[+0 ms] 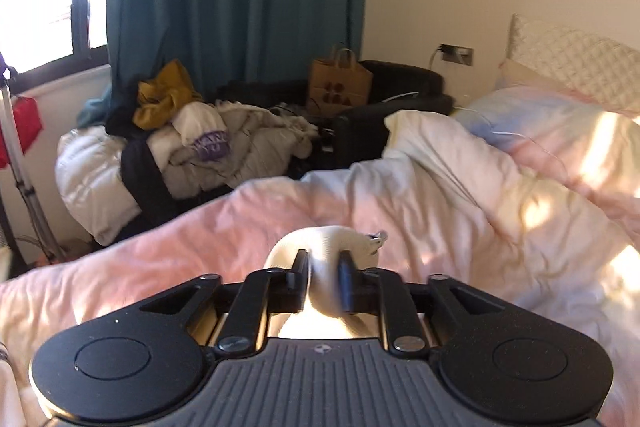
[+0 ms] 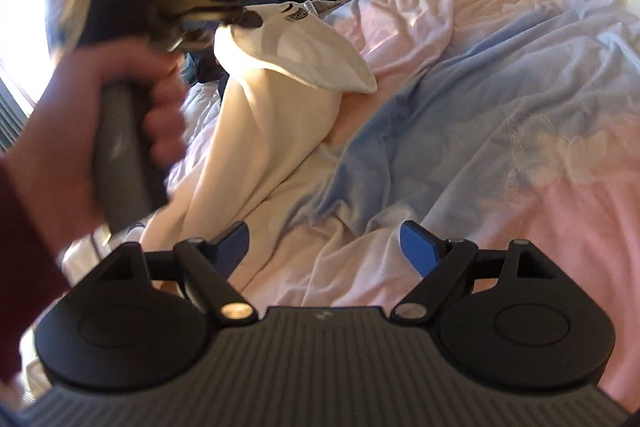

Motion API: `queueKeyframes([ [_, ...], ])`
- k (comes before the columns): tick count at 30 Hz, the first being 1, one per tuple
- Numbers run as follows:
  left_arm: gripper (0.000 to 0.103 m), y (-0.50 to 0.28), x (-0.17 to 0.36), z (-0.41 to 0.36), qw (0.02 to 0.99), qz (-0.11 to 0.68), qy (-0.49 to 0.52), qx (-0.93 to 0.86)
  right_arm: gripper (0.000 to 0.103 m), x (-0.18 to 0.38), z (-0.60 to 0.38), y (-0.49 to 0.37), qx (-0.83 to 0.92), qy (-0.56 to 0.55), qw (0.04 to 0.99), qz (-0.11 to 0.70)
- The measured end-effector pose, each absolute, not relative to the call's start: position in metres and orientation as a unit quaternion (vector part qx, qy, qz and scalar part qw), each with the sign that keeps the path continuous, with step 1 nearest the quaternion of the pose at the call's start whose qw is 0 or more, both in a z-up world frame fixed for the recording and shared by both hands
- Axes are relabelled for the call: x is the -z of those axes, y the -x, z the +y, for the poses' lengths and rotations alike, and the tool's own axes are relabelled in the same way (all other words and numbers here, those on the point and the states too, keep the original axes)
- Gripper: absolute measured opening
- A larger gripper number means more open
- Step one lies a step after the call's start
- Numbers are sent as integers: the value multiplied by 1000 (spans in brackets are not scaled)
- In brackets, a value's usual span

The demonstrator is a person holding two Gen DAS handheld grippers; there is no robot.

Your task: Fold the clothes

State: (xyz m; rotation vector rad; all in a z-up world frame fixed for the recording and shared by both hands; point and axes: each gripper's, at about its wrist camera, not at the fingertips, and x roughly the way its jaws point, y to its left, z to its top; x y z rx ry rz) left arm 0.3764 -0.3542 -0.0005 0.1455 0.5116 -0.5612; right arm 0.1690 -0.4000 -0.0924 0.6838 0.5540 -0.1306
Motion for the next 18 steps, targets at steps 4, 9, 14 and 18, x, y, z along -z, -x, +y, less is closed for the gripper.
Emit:
queueKeyframes([
  [4,48,-354,-5,-316,927,251,-63,269,84,91,-396,-167,58,-328,904,268],
  [9,62,-306,-23,-252,936,244,-52,246,84,86,-392,-162,56,-323,907,264],
  [14,72,-268,-40,-172,954,230,-73,178,84,78,-388,-154,42,-326,907,262],
  [18,79,-274,-55,-105,967,230,-69,90,84,70,-384,-149,31,-327,909,257],
])
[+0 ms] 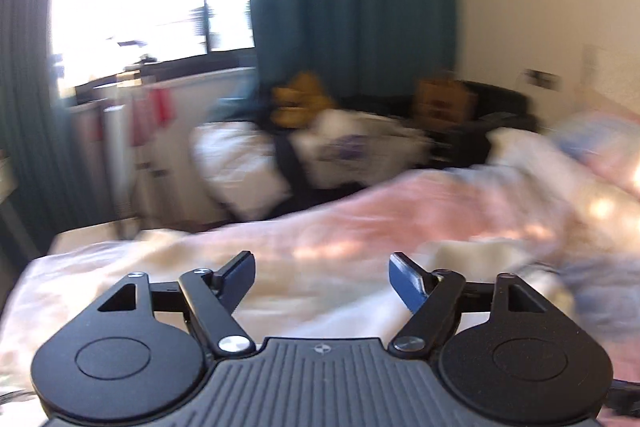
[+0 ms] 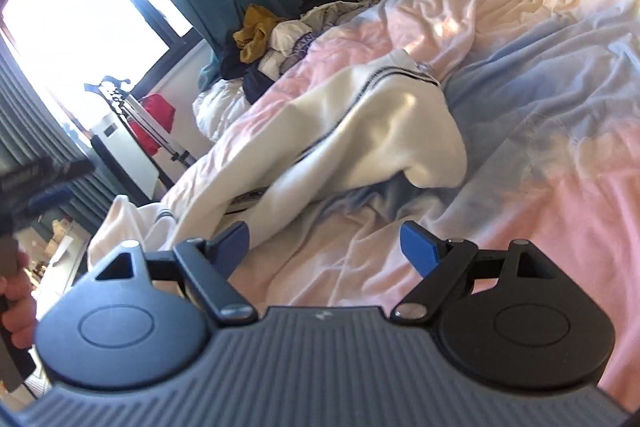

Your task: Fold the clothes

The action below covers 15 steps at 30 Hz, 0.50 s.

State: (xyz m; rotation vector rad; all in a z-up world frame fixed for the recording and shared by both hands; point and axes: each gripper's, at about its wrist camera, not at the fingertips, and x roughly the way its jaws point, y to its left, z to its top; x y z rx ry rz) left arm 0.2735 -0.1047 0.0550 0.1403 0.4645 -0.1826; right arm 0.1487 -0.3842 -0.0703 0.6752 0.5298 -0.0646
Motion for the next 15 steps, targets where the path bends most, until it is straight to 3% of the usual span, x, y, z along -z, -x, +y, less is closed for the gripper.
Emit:
queueKeyframes([
  [6,79,-317,-55,-52,959,266,-75,59,84,72,-373,-156,21,-320,907,273],
  [15,77,-433,11,-80,930,341,-131,-33,84,86,-352,-184,12,-286,912,296],
])
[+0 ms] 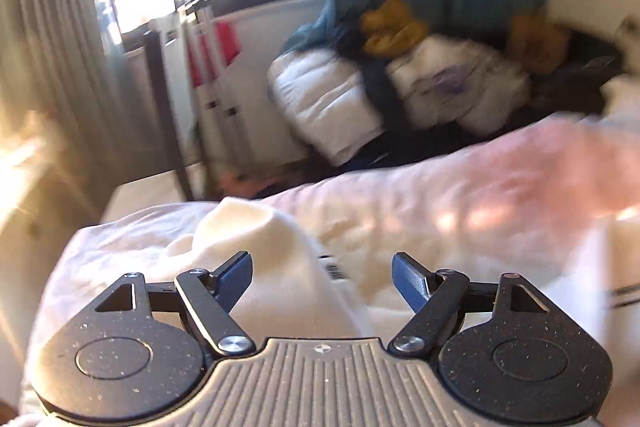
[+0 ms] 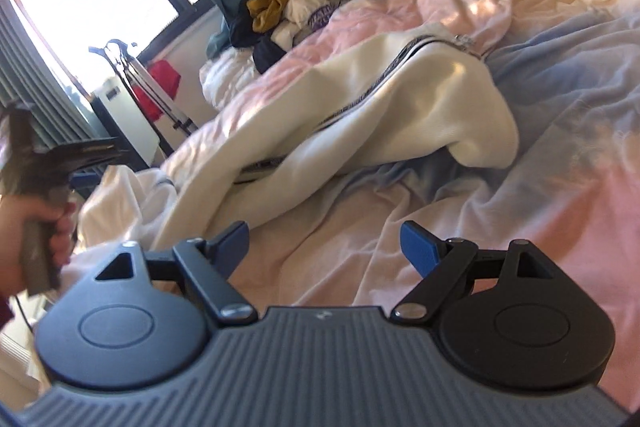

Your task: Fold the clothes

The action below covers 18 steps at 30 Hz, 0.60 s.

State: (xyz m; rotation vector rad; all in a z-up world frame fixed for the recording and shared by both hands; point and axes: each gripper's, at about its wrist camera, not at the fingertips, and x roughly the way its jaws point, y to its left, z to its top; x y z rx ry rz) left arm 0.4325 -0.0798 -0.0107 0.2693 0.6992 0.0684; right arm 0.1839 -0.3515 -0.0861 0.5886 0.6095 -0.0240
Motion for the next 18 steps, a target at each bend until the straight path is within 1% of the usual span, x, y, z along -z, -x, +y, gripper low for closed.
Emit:
queueKeyframes([
  [1,76,-445,21,-83,924,351,-143,-55,84,90,-349,-189,13,-280,912,301],
  [2,67,-455,30,-82,917,363,-151,-69,84,94,-347,-193,14,-275,911,307],
  [3,47,-462,35,-79,913,372,-149,-78,84,98,-345,-197,14,-273,910,312],
  [4,33,-467,39,-75,909,381,-145,-87,84,101,-344,-200,12,-275,908,316],
  [5,11,-467,38,-71,910,382,-134,-88,84,103,-343,-202,11,-275,908,317],
  [7,7,-460,28,-64,919,367,-116,-82,84,106,-340,-205,11,-267,910,317],
  [11,5,-411,-29,-55,953,286,-98,-31,84,105,-338,-207,9,-265,913,311],
  [15,5,-331,-98,-50,972,215,-78,45,84,93,-336,-198,0,-256,922,290],
  [18,5,-258,-132,-51,975,184,-73,97,84,81,-339,-188,-9,-261,927,269],
])
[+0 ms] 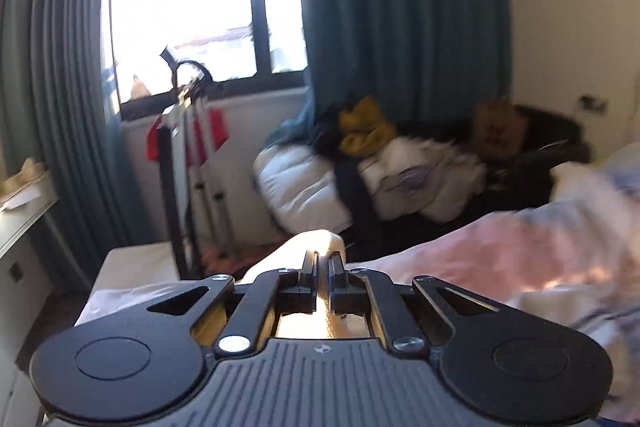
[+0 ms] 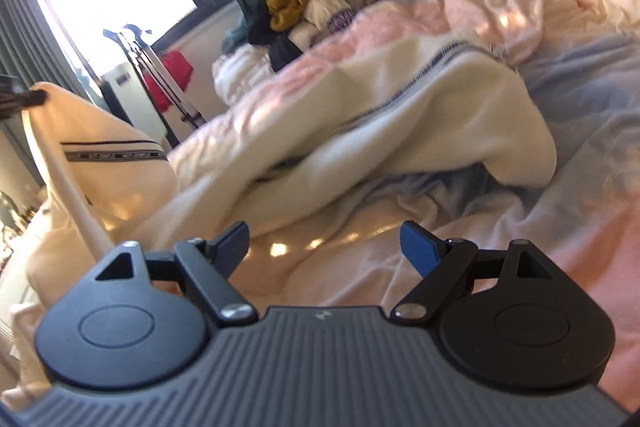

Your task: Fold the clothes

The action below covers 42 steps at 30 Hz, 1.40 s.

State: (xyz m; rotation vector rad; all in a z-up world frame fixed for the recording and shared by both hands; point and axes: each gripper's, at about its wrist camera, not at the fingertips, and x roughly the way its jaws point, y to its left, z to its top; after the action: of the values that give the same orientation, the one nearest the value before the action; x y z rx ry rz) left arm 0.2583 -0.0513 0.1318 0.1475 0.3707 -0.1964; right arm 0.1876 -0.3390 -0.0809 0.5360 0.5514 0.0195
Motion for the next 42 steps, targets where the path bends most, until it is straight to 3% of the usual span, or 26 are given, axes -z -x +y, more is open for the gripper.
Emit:
queueKeyframes([
  [5,5,-123,-135,-65,963,156,-90,199,84,58,-357,-161,-24,-302,928,219],
  [9,5,-29,-83,-87,950,167,-77,252,86,56,-369,-148,-88,-379,896,215],
  [12,5,-3,-34,-87,950,190,-35,244,86,56,-366,-143,-132,-405,876,227],
  [16,5,-23,16,-69,949,219,16,227,86,49,-357,-142,-176,-406,866,232],
  [21,5,-30,37,-47,947,240,38,211,86,27,-338,-163,-190,-347,882,259],
  [29,5,-45,54,-13,932,285,117,189,84,-1,-296,-275,-185,-273,890,314],
  [35,5,-65,62,-2,921,306,147,192,85,25,-296,-360,-70,-239,893,375],
  [42,5,-64,69,7,910,319,167,206,84,68,-283,-395,-73,-223,878,418],
])
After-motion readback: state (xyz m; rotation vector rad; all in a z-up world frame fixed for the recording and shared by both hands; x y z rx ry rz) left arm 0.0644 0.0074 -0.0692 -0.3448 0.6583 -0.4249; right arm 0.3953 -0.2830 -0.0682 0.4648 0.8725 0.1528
